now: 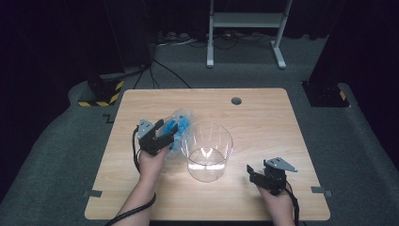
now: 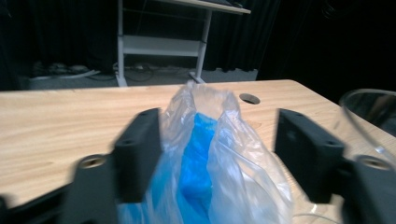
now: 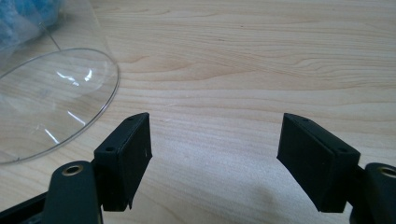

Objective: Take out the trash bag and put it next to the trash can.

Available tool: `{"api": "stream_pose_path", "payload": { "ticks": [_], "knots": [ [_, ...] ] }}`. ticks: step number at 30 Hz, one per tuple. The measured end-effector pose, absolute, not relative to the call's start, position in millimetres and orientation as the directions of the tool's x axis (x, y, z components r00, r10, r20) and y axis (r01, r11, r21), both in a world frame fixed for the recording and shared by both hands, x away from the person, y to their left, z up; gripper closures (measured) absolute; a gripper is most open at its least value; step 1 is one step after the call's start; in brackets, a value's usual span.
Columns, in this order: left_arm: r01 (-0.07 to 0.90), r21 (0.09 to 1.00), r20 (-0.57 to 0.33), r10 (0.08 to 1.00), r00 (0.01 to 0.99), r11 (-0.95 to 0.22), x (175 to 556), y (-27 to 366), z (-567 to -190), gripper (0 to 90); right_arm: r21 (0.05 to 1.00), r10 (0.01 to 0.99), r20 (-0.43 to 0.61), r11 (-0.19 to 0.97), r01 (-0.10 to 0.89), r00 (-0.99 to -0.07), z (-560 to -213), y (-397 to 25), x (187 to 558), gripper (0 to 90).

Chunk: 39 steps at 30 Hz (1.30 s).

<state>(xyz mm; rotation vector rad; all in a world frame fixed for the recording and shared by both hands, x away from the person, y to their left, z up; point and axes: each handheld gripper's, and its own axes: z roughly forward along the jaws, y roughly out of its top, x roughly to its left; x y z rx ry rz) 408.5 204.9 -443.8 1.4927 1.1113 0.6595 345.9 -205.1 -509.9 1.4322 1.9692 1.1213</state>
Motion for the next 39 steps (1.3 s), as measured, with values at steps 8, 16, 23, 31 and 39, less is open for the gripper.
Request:
{"api": "stream_pose_path", "payload": {
  "ticks": [8,16,23,31,39],
  "knots": [
    [0.242,0.970,-0.129,0.891,0.435,0.022,368,215,-420,17.8,0.806,0.929,0.058,0.172,0.566,-0.365,-510,-193,363,23.9],
    [0.344,0.939,-0.170,0.868,0.467,-0.001,349,234,-426,19.4,0.783,0.943,0.047,0.169,0.599,-0.328,-513,-199,378,23.8],
    [0.484,0.869,-0.128,0.897,0.422,-0.103,341,239,-446,16.7,0.759,0.946,0.026,0.192,0.621,-0.324,-519,-198,384,23.7],
    [0.621,0.759,-0.080,0.919,0.386,-0.195,338,240,-504,15.0,0.763,0.936,0.021,0.212,0.610,-0.351,-517,-193,381,23.5],
    [0.685,0.700,-0.008,0.957,0.290,-0.202,350,236,-529,0.2,0.740,0.930,0.074,0.192,0.645,-0.361,-519,-196,381,23.0]
  ]
}}
